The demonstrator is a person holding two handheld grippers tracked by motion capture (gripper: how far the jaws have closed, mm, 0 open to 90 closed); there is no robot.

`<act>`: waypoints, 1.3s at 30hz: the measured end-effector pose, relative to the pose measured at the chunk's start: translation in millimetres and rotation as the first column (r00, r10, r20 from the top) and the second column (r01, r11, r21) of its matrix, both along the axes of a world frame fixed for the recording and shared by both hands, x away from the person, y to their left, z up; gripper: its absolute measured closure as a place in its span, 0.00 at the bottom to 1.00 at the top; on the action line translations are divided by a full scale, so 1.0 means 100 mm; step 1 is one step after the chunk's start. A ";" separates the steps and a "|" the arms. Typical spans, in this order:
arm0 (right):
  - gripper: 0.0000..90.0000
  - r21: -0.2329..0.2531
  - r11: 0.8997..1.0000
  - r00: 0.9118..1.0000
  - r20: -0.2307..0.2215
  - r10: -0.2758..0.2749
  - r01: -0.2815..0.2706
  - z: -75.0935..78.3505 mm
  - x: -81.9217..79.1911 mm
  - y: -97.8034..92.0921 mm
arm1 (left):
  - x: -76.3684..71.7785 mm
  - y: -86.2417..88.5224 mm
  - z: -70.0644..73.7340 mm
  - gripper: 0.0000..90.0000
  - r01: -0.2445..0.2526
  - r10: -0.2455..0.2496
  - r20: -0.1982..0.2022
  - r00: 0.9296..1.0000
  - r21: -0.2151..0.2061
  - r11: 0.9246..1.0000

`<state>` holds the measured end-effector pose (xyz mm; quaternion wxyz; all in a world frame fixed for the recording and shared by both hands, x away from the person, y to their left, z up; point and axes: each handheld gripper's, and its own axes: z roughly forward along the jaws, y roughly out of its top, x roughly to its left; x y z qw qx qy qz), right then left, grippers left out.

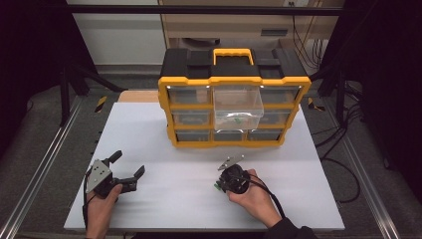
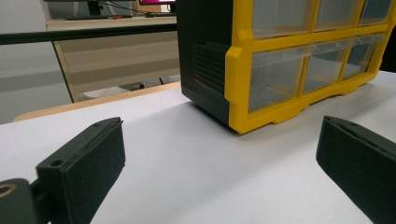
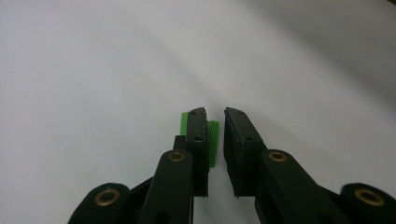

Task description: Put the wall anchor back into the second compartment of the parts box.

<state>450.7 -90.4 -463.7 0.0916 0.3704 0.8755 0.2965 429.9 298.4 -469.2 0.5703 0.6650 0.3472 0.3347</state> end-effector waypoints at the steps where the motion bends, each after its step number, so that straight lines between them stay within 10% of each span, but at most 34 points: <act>1: 0.89 -0.001 1.000 1.000 -0.003 0.002 -0.002 0.00 0.00 -0.01 | 0.00 0.00 0.00 0.01 0.000 0.000 0.000 1.000 0.000 1.000; 21: 0.94 0.087 0.995 0.997 0.055 -0.054 0.049 0.02 0.03 -0.37 | 0.00 0.00 0.00 0.01 0.002 -0.002 -0.003 1.000 -0.004 1.000; 31: 0.94 0.241 0.960 0.977 0.121 -0.174 0.141 0.08 0.00 -0.75 | 0.00 -0.01 -0.01 0.01 0.004 -0.004 -0.007 1.000 0.005 1.000; 39: 0.94 0.362 0.917 0.932 0.244 -0.267 0.168 0.14 -0.06 -0.90 | -0.04 -0.02 0.00 0.01 -0.002 0.002 -0.001 1.000 0.001 1.000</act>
